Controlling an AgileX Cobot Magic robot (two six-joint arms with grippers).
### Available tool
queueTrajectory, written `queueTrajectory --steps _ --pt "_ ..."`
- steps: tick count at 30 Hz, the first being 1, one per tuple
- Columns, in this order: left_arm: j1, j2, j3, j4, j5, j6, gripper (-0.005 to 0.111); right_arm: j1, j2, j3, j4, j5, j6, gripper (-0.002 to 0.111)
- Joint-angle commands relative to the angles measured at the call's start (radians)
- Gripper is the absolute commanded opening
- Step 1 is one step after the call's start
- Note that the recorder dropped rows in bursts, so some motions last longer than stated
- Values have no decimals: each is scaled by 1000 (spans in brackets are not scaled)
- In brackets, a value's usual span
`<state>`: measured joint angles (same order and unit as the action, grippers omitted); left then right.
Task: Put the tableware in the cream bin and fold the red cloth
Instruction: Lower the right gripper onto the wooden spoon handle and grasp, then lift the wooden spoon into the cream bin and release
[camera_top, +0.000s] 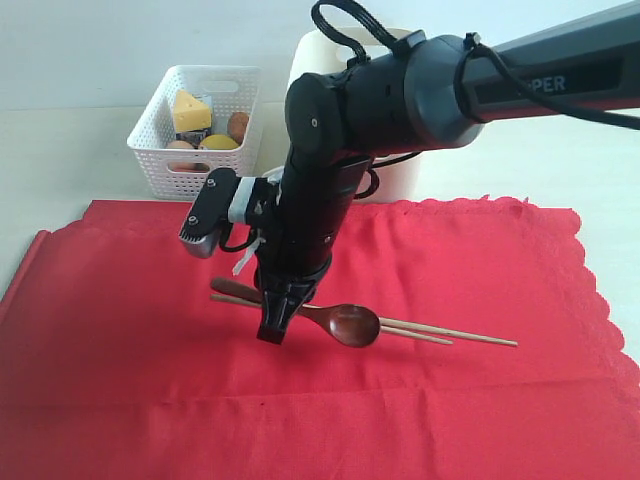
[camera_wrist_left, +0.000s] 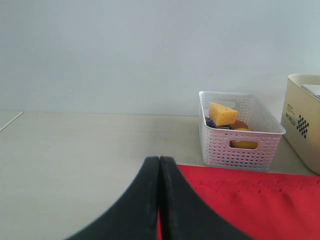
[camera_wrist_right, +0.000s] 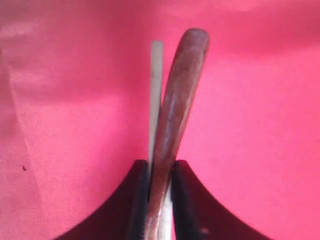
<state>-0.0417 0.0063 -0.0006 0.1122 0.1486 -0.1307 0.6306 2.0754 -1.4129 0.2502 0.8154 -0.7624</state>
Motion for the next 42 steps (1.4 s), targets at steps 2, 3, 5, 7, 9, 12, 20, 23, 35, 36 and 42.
queueTrajectory --steps 2,3,5,7,9,12,20,23,35,36,42 --pt "2 -6 1 -1 -5 -2 1 1 -11 1 4 1 7 3" --pt "2 -6 1 -1 -5 -2 1 1 -11 1 4 -2 7 3" --pt "2 -6 1 -1 -5 -2 1 1 -6 1 4 -7 7 3" --pt "2 -6 1 -1 -5 -2 1 1 9 1 4 -18 7 3" --pt "2 -6 1 -1 -5 -2 1 1 33 1 4 -26 7 3" --pt "2 -6 1 -1 -5 -2 1 1 68 1 6 -42 10 9" --pt "2 -6 1 -1 -5 -2 1 3 72 1 -10 -62 38 46" --pt "2 -6 1 -1 -5 -2 1 3 43 1 -15 -66 38 47" --pt "2 -6 1 -1 -5 -2 1 3 47 1 -20 -91 51 41" --pt "2 -6 1 -1 -5 -2 1 3 51 1 -20 -88 54 41" --pt "2 -6 1 -1 -5 -2 1 3 76 1 -21 -73 52 39"
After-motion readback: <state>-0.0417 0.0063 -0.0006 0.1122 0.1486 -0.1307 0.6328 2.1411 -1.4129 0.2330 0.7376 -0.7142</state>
